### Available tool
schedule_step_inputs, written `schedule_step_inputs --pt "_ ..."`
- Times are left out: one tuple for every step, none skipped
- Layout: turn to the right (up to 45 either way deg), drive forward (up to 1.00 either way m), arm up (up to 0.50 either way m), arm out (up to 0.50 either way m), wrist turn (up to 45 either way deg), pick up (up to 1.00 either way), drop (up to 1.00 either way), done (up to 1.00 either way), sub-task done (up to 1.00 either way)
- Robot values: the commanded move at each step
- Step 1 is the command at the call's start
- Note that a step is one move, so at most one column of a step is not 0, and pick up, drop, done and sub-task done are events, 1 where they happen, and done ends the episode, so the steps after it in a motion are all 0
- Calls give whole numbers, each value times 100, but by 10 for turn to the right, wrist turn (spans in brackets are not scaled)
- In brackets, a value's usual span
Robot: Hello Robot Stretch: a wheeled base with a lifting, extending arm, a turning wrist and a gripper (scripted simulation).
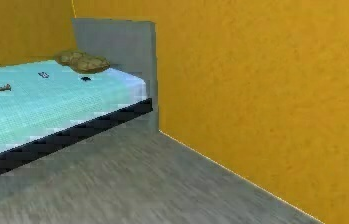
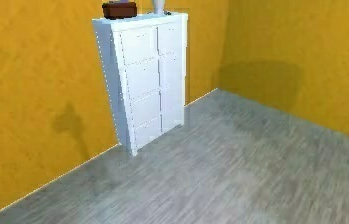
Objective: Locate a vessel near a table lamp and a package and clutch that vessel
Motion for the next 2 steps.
schedule_step_inputs --pt "-390 0 0 0 0 0 0 0 0" --pt "0 50 0 0 0 0 0 0 0"
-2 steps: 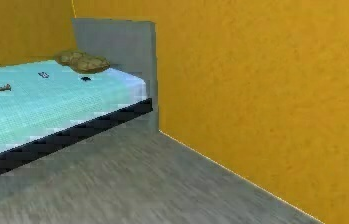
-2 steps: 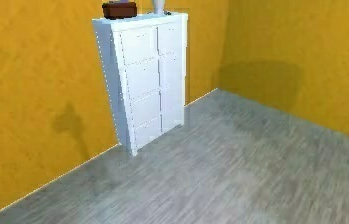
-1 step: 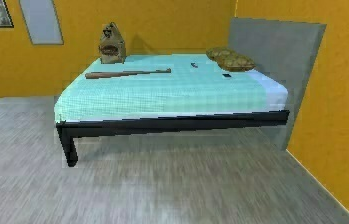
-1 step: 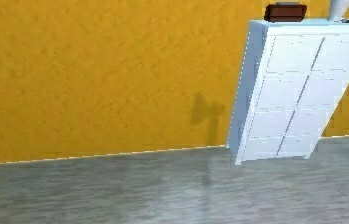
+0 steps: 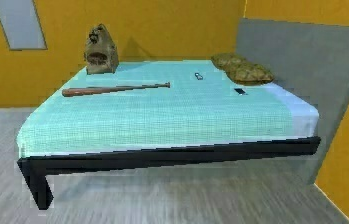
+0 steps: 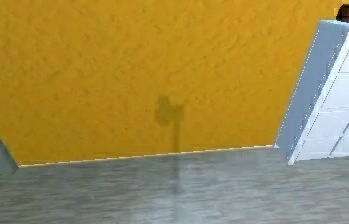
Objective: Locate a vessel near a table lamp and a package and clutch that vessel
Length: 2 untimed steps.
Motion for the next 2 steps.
schedule_step_inputs --pt "-420 0 0 0 0 0 0 0 0" --pt "0 85 0 0 0 0 0 0 0"
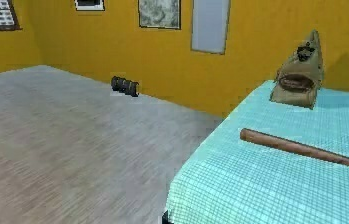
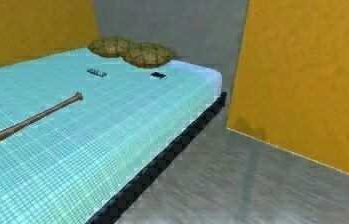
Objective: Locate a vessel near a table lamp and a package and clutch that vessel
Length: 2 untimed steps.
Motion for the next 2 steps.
schedule_step_inputs --pt "-450 0 0 0 0 0 0 0 0" --pt "-90 0 0 0 0 0 0 0 0"
